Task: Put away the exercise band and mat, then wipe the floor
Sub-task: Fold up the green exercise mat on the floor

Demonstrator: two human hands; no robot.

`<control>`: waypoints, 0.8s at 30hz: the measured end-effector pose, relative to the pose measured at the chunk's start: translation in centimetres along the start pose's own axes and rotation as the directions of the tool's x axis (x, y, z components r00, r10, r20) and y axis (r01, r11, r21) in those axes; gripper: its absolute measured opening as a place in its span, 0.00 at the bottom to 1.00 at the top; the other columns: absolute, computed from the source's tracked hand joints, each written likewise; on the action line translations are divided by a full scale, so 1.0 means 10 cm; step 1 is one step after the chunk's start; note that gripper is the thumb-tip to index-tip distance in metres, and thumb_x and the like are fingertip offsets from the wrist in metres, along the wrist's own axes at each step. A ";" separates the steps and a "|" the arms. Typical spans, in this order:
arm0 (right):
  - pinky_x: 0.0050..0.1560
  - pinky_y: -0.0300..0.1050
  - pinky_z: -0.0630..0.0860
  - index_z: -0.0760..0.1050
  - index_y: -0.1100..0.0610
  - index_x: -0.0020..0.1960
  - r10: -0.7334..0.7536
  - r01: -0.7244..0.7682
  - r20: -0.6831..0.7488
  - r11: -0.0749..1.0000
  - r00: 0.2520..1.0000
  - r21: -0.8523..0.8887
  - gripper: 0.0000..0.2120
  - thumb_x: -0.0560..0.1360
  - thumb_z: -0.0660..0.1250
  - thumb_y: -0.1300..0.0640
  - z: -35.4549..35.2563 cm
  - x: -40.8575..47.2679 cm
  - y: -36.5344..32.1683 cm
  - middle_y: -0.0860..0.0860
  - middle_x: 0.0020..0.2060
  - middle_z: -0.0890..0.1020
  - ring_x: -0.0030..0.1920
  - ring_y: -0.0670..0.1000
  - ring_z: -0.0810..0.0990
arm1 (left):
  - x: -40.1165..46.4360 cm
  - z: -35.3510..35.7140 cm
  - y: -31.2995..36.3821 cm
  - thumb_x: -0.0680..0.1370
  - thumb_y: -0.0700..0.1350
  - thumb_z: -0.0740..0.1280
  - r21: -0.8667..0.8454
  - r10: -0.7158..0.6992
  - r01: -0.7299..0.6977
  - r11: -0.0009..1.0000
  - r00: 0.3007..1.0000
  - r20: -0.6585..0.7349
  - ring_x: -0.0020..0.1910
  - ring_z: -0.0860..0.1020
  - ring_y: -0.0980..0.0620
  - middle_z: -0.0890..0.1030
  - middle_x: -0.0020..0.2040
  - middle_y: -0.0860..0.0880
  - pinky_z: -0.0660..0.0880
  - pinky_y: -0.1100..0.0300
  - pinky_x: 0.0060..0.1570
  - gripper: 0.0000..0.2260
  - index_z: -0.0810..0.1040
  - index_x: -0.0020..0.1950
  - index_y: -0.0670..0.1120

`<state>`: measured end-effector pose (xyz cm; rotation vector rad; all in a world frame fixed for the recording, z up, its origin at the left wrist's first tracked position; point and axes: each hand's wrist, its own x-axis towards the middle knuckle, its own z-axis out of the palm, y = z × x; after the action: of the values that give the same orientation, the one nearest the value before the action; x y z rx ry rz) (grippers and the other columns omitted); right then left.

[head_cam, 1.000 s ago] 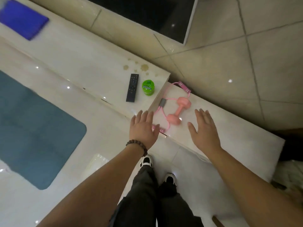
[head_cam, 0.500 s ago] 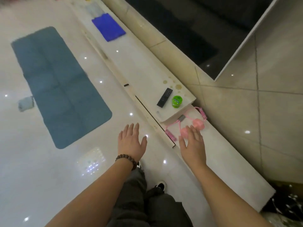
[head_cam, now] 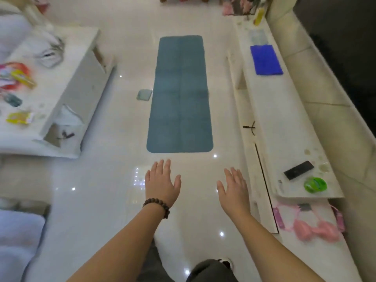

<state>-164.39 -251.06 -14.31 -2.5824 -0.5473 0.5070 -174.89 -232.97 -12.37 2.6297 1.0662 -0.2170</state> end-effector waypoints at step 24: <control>0.75 0.48 0.45 0.60 0.56 0.74 -0.123 0.124 0.019 0.992 0.992 -0.037 0.24 0.81 0.55 0.48 1.87 2.11 -3.87 0.53 0.76 0.56 0.76 0.52 0.48 | 2.62 -1.39 -3.44 0.81 0.57 0.53 -0.090 -0.142 0.139 0.986 0.990 -0.028 0.77 0.50 0.47 0.55 0.78 0.47 0.50 0.48 0.75 0.28 0.52 0.78 0.50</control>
<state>-165.63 -203.23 -16.13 -2.5619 -0.7238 0.4811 -179.86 -187.78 -13.07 2.4917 1.2449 -0.1512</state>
